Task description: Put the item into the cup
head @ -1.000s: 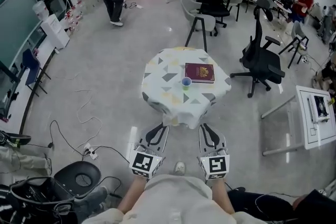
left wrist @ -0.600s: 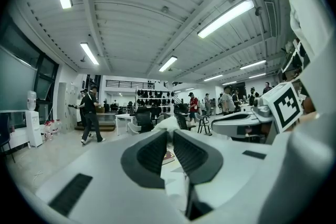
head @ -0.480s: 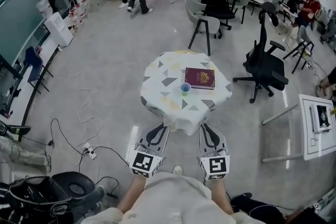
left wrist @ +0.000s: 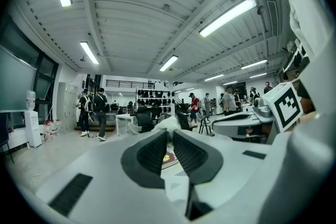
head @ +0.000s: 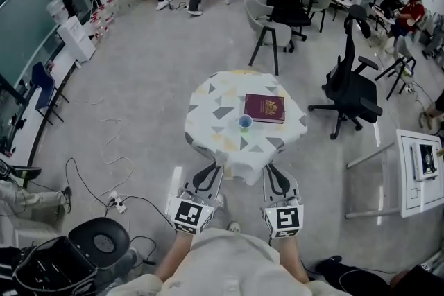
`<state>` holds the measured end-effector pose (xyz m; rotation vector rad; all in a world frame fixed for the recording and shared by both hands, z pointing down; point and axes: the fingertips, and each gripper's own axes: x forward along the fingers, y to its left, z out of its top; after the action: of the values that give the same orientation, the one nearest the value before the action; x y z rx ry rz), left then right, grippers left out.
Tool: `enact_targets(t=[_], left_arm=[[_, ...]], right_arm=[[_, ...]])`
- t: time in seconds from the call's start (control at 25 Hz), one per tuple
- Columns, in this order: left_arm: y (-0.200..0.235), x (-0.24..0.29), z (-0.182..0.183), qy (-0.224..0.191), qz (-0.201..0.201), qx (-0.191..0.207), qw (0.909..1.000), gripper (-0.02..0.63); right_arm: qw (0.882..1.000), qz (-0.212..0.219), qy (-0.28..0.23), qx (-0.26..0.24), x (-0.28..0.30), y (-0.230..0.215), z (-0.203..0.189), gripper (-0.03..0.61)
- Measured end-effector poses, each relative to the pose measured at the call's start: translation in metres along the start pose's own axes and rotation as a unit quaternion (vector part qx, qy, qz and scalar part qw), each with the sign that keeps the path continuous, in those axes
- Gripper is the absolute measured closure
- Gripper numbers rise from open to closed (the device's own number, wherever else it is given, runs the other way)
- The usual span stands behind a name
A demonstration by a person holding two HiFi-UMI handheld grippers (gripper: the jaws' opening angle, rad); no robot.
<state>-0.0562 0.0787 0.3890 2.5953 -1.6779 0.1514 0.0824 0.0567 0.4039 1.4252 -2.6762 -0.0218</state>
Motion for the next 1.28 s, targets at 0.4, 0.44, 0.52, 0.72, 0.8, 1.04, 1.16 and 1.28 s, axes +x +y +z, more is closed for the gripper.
enact_targets(t=[0.4,0.44,0.52,0.72,0.8,1.04,1.16,1.28], left_arm=[[0.04,0.034,-0.006,0.0,-0.009,-0.008,0.9999,0.565],[0.044,0.038,-0.006,0.0,-0.011,-0.008,0.9999,0.565],[0.055,0.048,-0.007,0.0,-0.015,-0.009,0.9998,0.565],[0.082,0.072,-0.005,0.001,-0.023,-0.008,0.9997,0.565],[0.094,0.082,-0.002,0.0,-0.027,-0.007,0.9996,0.565],[0.125,0.11,-0.004,0.002,-0.043,-0.012,0.999,0.565],[0.14,0.124,-0.004,0.001,-0.051,-0.014,0.9986,0.565],[0.154,0.136,-0.003,0.0,-0.06,-0.015,0.9981,0.565]], right_arm=[[1.0,-0.006,0.009,-0.011,0.049,-0.004,0.002,0.543],[1.0,-0.008,0.009,-0.012,0.054,-0.005,0.002,0.543],[1.0,-0.012,0.012,-0.011,0.066,-0.007,0.001,0.543],[1.0,-0.02,0.016,-0.015,0.1,-0.013,0.005,0.543],[0.999,-0.024,0.019,-0.011,0.113,-0.016,0.005,0.543],[0.999,-0.038,0.027,-0.016,0.15,-0.02,0.007,0.543],[0.998,-0.047,0.032,-0.016,0.167,-0.023,0.008,0.543],[0.998,-0.056,0.036,-0.021,0.18,-0.025,0.012,0.543]])
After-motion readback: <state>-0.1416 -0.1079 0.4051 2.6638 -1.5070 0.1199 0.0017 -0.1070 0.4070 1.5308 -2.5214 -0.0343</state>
